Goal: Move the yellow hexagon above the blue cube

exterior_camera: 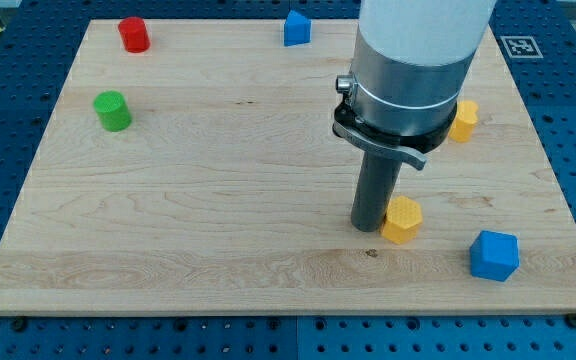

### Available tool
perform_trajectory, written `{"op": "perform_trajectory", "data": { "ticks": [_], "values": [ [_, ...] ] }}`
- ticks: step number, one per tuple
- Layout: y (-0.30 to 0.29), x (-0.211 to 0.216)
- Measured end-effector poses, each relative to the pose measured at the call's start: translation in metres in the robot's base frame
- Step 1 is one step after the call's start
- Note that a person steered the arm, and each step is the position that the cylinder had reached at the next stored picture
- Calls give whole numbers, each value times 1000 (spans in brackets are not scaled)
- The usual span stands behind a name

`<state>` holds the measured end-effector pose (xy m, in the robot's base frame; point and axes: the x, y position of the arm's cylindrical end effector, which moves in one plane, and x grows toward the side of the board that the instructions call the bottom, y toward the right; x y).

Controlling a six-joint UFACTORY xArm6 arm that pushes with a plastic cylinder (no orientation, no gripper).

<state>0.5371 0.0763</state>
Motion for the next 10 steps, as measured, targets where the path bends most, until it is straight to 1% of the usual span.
{"op": "perform_trajectory", "data": {
  "ticks": [1,2,5,6,7,8,9,10],
  "values": [
    [-12,6],
    [-9,12],
    [72,12],
    [76,12],
    [50,7],
    [37,-8],
    [47,-13],
    [69,-13]
  ]
}}
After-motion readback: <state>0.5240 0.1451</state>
